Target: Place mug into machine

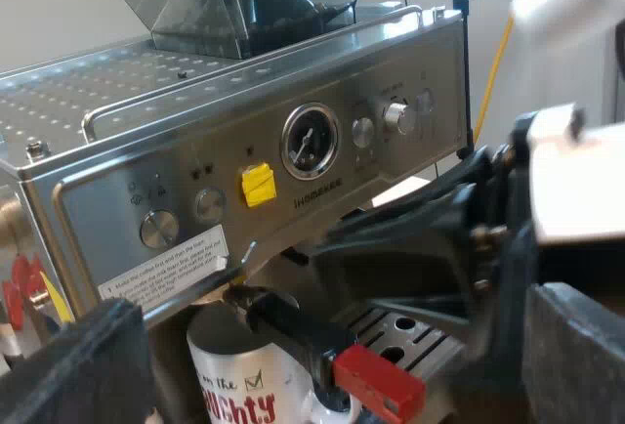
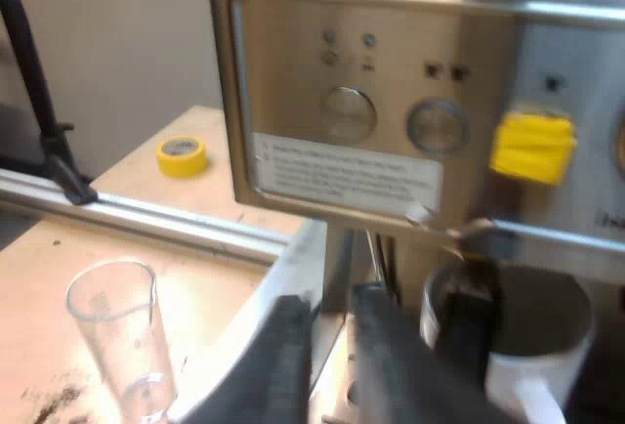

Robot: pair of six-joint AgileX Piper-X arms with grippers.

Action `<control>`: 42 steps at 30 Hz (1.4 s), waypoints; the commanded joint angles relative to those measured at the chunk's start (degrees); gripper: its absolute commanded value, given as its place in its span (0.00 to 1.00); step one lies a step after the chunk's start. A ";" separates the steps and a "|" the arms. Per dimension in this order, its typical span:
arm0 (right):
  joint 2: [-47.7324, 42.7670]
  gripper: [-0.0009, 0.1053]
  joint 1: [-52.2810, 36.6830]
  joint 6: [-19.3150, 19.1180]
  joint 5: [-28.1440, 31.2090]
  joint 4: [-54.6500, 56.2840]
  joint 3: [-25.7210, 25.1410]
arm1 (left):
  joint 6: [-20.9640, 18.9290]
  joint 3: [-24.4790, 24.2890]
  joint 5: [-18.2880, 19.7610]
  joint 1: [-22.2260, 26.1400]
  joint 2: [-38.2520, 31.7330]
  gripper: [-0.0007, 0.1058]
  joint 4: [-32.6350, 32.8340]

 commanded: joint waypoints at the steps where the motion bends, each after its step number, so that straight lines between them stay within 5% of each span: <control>1: -3.56 0.47 0.29 2.56 -0.87 6.16 -0.56 | -0.08 -1.40 0.32 -0.20 -5.75 0.74 -0.64; 2: -4.91 0.57 0.27 2.83 -1.95 8.35 -0.56 | -0.08 -1.92 0.32 -0.20 -5.75 0.74 -0.64; 6: -9.15 0.66 0.09 2.82 -3.50 14.55 -0.56 | -0.08 -3.16 0.32 -0.20 -5.75 0.74 -0.80; 9: -12.81 0.66 -0.22 1.11 -3.50 19.73 -0.56 | -1.14 -3.31 0.06 -0.20 -5.41 0.74 -1.05; 13: -17.85 0.66 -2.51 -0.93 -6.05 26.51 -0.56 | -9.58 -3.82 -3.65 -0.20 -2.51 0.74 -1.13; 17: -23.19 0.66 -8.24 -0.87 -10.50 31.37 -0.56 | -10.08 -5.34 -5.10 -0.20 1.11 0.74 -1.15; 26: -33.30 0.66 -28.30 -1.02 -22.02 38.04 -0.45 | -10.08 -18.23 -9.22 0.44 21.91 0.74 -1.15; 33: -40.55 0.66 -57.03 -2.18 -42.77 38.90 4.35 | -10.08 -26.50 -9.22 7.37 32.31 0.74 -0.79; 42: -47.63 0.66 -78.37 -4.13 -54.98 39.28 8.89 | -9.16 -30.39 -8.25 23.84 35.21 0.74 2.33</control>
